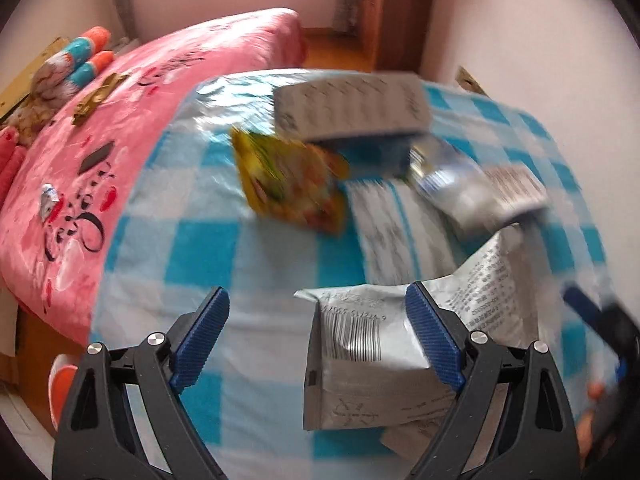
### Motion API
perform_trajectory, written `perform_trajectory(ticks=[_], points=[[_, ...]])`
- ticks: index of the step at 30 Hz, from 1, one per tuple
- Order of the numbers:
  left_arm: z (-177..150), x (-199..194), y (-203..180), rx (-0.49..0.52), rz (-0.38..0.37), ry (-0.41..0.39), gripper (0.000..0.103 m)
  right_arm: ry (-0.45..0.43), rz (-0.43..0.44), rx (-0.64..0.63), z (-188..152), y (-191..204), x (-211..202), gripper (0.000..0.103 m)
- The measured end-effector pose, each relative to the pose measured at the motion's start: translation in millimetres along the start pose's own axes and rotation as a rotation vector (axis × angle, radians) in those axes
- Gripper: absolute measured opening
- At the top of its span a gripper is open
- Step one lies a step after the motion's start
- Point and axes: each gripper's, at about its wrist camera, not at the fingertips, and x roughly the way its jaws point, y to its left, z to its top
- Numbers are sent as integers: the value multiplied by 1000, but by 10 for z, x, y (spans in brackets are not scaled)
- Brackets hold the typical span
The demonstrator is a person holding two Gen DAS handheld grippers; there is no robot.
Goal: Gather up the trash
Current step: 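Grasp the grey printed plastic bag with the left gripper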
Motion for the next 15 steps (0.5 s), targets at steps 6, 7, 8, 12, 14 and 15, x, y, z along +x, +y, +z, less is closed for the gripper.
perform_trajectory(ticks=[6, 7, 8, 12, 14, 15], points=[[-322, -322, -224, 194, 57, -50, 90, -10, -3, 8, -1, -42, -62, 98], [-372, -421, -262, 250, 55, -76, 90, -12, 0, 9, -2, -44, -73, 98], [-392, -468, -263, 286, 44, -86, 90, -13, 1, 9, -3, -54, -85, 98], [-529, -610, -408, 436, 10, -108, 90, -11, 8, 7, 9, -41, -66, 98], [-602, -652, -500, 508, -25, -112, 90, -4, 11, 2, 4, -34, -52, 98], [-629, -665, -541, 538, -47, -108, 90, 0, 11, 0, 20, -25, -30, 98]])
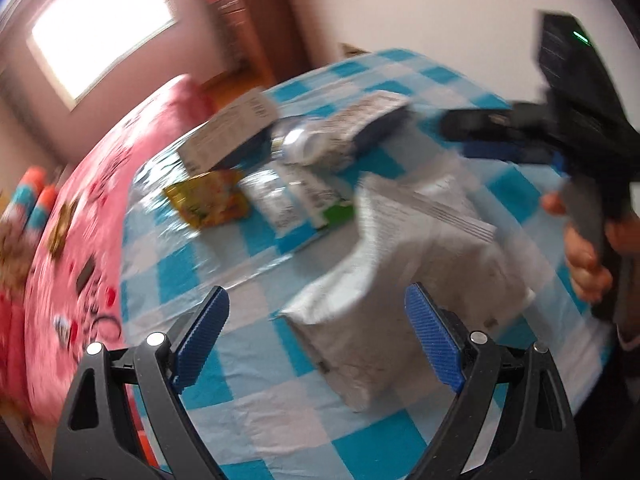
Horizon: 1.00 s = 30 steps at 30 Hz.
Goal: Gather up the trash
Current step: 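Grasp the grey printed plastic bag with the left gripper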
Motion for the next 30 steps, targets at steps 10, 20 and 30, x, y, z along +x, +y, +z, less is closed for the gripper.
perform_trajectory(ticks=[10, 20, 30], points=[[80, 294, -121, 123, -119, 53, 90, 25, 13, -2, -29, -5, 45, 98], [105, 537, 72, 14, -222, 82, 90, 54, 11, -26, -61, 54, 122, 98], [15, 517, 197, -162, -272, 38, 64, 52, 14, -52, -109, 111, 159, 98]])
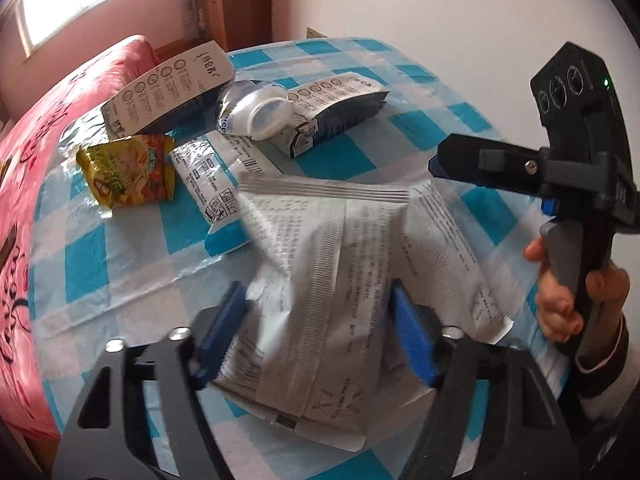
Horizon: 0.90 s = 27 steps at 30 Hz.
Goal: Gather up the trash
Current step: 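Grasp the grey printed plastic bag with the left gripper, then hold the grey bag in the left gripper while the right gripper grasps the white MAGICDAY bottle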
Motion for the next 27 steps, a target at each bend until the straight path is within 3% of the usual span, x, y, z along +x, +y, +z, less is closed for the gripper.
perform_trajectory(ticks=[15, 21, 23, 25, 27], points=[[-373, -344, 415, -323, 7, -160, 57, -29, 47, 55, 21, -106, 2, 98], [-615, -542, 593, -384, 14, -215, 57, -26, 86, 45, 12, 55, 28, 96], [-715, -610, 653, -404, 17, -225, 57, -25, 95, 50, 18, 111, 43, 90], [-810, -646, 702, -418, 22, -233, 57, -23, 100, 60, 31, 166, 76, 75], [-887, -679, 747, -426, 27, -242, 57, -29, 90, 61, 46, 218, 112, 72]])
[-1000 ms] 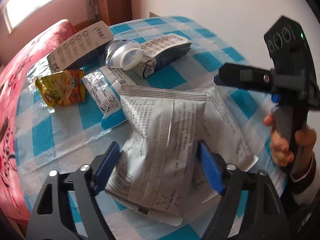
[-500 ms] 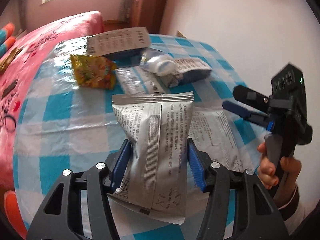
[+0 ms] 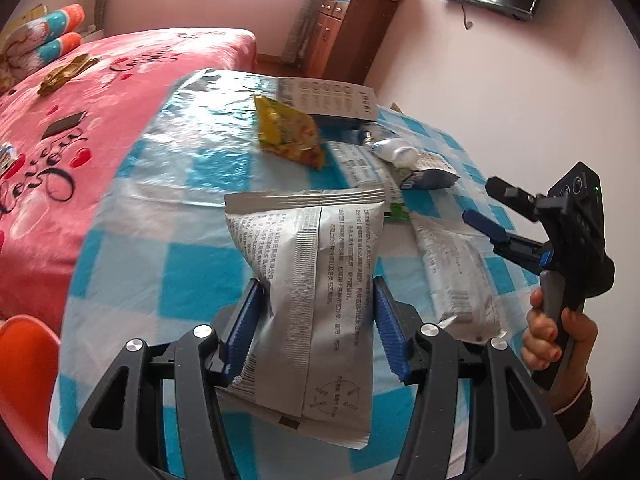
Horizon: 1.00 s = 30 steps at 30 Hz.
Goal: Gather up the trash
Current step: 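Hold the grey bag in the left gripper while the right gripper grasps the white MAGICDAY bottle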
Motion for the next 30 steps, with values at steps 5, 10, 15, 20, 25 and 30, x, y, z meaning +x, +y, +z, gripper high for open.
perform_trajectory(ticks=[5, 10, 15, 20, 25, 30], points=[[-62, -99, 147, -10, 2, -19, 57, -4, -41, 24, 141, 39, 136, 62], [-89, -122, 204, -5, -6, -31, 57, -15, -124, -21, 434, 68, 203, 60], [-103, -110, 212, -7, -9, -43, 57, 1, -260, -143, 634, 220, 438, 81], [-113, -112, 235, -11, -20, -51, 57, 35, -354, -315, 662, 467, 784, 84], [-113, -114, 256, -20, -28, -54, 57, 98, -442, -375, 707, 436, 1140, 84], [-118, -87, 236, -11, -22, -48, 58, 131, -457, -423, 671, 403, 1303, 81]])
